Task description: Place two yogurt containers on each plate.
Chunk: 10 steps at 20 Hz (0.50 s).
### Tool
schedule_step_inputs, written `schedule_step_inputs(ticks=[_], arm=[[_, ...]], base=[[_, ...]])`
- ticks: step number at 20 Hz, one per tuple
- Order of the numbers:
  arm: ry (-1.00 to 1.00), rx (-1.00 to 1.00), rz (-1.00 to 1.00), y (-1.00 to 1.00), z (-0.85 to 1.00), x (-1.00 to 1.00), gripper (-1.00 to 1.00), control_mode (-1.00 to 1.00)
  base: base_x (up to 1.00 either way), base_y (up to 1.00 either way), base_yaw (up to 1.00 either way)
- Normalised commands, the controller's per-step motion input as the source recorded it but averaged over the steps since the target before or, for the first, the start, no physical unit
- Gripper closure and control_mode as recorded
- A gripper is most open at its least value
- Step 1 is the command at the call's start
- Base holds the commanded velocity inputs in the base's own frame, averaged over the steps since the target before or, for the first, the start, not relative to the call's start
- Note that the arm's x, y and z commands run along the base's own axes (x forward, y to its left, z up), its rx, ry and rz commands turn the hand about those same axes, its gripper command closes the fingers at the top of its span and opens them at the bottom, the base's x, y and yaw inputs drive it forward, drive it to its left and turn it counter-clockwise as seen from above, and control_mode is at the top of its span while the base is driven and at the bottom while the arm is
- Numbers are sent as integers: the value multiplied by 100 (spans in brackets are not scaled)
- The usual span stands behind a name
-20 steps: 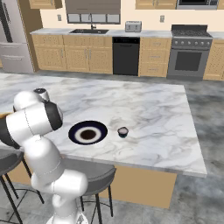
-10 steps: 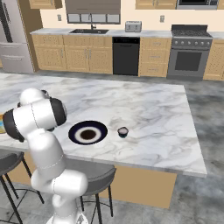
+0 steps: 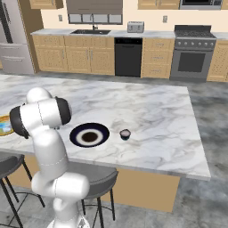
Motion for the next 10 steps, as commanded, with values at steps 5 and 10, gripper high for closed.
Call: schedule_step_inputs(ticks=[5,10], arm=[[2,0,0,9,0,0,-100,-100],[0,0,0,4,-6,7,-100,-100]], base=[[0,0,0],[0,0,0]])
